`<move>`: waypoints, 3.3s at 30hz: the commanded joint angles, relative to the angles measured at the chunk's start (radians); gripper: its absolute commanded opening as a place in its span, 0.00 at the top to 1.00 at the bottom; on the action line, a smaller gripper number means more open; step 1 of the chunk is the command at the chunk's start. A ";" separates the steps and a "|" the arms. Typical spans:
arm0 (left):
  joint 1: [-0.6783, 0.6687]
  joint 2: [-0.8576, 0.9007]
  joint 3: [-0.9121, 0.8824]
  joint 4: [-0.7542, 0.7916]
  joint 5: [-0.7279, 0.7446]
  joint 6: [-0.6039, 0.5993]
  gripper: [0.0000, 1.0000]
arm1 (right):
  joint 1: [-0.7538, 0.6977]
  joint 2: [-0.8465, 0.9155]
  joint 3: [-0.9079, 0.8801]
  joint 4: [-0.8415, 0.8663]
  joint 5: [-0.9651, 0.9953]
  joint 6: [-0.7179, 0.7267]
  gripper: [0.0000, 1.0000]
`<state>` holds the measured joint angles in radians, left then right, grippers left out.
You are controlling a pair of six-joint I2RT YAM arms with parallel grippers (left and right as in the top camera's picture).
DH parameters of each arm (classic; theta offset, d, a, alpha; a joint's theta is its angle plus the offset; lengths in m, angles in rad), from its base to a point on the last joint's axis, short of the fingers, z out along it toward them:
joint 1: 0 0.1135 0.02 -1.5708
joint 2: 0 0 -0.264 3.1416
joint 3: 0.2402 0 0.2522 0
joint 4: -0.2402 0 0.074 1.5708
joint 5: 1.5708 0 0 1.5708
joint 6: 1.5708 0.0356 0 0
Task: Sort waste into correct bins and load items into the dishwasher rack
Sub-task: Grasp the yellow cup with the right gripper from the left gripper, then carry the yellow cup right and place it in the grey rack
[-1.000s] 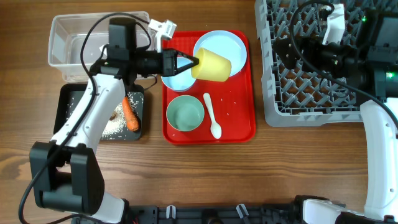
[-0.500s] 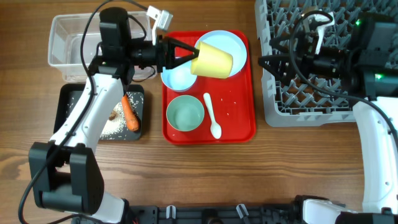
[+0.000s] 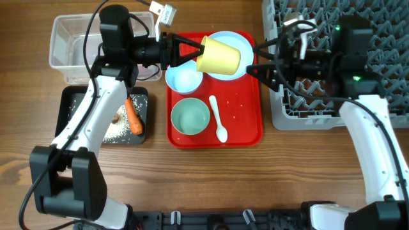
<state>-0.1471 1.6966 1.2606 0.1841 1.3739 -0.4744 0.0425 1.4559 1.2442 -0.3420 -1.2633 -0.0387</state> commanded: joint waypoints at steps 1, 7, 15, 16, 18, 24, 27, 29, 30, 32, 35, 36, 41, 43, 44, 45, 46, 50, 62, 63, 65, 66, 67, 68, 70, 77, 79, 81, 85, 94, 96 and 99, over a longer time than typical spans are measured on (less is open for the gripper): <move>-0.014 -0.015 0.011 0.004 -0.003 -0.013 0.96 | 0.057 0.039 -0.010 0.056 0.009 0.069 0.06; -0.015 -0.015 0.011 0.003 -0.003 -0.014 0.96 | 0.115 0.086 -0.010 0.144 0.009 0.126 0.06; -0.021 -0.015 0.011 0.003 -0.003 -0.013 0.96 | 0.134 0.111 -0.010 0.186 0.010 0.172 0.13; -0.021 -0.015 0.011 0.003 -0.003 -0.013 0.96 | 0.134 0.111 -0.010 0.187 0.010 0.172 0.16; -0.021 -0.015 0.011 0.002 -0.003 -0.013 0.96 | 0.134 0.111 -0.010 0.188 0.010 0.172 0.21; -0.021 -0.015 0.011 -0.002 -0.003 -0.013 0.96 | 0.134 0.111 -0.010 0.190 0.010 0.172 0.34; -0.021 -0.015 0.011 -0.006 -0.003 -0.013 0.96 | 0.134 0.111 -0.010 0.192 0.009 0.173 0.37; -0.021 -0.015 0.011 -0.016 -0.003 -0.013 0.96 | 0.134 0.111 -0.010 0.192 0.009 0.173 0.38; -0.021 -0.015 0.011 -0.017 -0.002 -0.013 0.96 | 0.134 0.111 -0.010 0.192 0.009 0.173 0.39; -0.021 -0.015 0.011 -0.019 -0.003 -0.013 0.95 | 0.134 0.111 -0.010 0.193 0.009 0.173 0.39; -0.021 -0.015 0.011 -0.019 -0.003 -0.013 0.85 | 0.133 0.111 -0.010 0.193 0.009 0.172 0.39; -0.021 -0.015 0.011 -0.019 -0.003 -0.013 0.78 | 0.132 0.111 -0.010 0.194 0.009 0.172 0.39; -0.021 -0.015 0.011 -0.020 -0.002 -0.013 0.61 | 0.113 0.111 -0.010 0.195 0.005 0.180 0.39; -0.021 -0.015 0.011 -0.020 -0.002 -0.013 0.56 | 0.100 0.111 -0.010 0.195 0.005 0.196 0.39; -0.021 -0.015 0.011 -0.020 -0.002 -0.013 0.55 | 0.093 0.111 -0.010 0.195 0.003 0.198 0.39; -0.021 -0.015 0.011 -0.020 -0.002 -0.013 0.53 | 0.088 0.111 -0.010 0.195 -0.003 0.198 0.39; -0.021 -0.015 0.011 -0.020 -0.002 -0.013 0.53 | 0.084 0.111 -0.010 0.195 -0.008 0.198 0.39; -0.021 -0.015 0.011 -0.020 -0.002 -0.013 0.51 | 0.055 0.111 -0.010 0.192 -0.042 0.198 0.38; -0.019 -0.015 0.011 -0.020 -0.003 -0.004 0.52 | -0.025 0.111 -0.009 0.038 0.101 0.200 0.37; -0.019 -0.015 0.011 -0.020 -0.003 -0.003 0.52 | -0.028 0.111 -0.009 0.019 0.125 0.200 0.37; -0.018 -0.015 0.011 -0.020 -0.003 -0.001 0.52 | -0.034 0.111 -0.009 -0.021 0.181 0.202 0.37; -0.018 -0.015 0.011 -0.020 -0.006 -0.001 0.51 | -0.036 0.111 -0.008 -0.043 0.213 0.208 0.37; -0.018 -0.014 0.011 -0.020 -0.011 -0.001 0.51 | -0.037 0.111 -0.008 -0.061 0.243 0.215 0.38; -0.018 -0.014 0.011 -0.023 -0.021 0.000 0.51 | -0.037 0.111 -0.008 -0.074 0.276 0.227 0.38; -0.018 -0.013 0.011 -0.047 -0.050 0.022 0.49 | -0.037 0.111 -0.004 -0.100 0.329 0.249 0.38; -0.019 -0.013 0.011 -0.261 -0.235 0.135 0.46 | -0.037 0.111 0.085 -0.279 0.527 0.248 0.38; -0.019 -0.013 0.011 -0.326 -0.323 0.135 0.44 | -0.037 0.111 0.127 -0.341 0.590 0.245 0.38; -0.025 -0.013 0.011 -0.375 -0.405 0.135 0.44 | -0.037 0.111 0.177 -0.411 0.655 0.236 0.38; -0.048 -0.014 0.011 -0.409 -0.478 0.212 0.44 | -0.037 0.111 0.277 -0.552 0.803 0.228 0.38; -0.172 -0.014 0.011 -0.433 -0.749 0.244 0.37 | -0.046 0.111 0.473 -0.805 1.045 0.225 0.37; -0.206 -0.014 0.011 -0.438 -0.793 0.283 0.37 | -0.059 0.111 0.477 -0.833 1.046 0.227 0.37; -0.276 -0.014 0.011 -0.465 -0.911 0.315 0.35 | -0.096 0.111 0.477 -0.900 1.071 0.233 0.37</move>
<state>-0.3580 1.6966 1.2633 -0.2623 0.6369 -0.2283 -0.0181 1.5597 1.7020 -1.1969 -0.2687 0.1970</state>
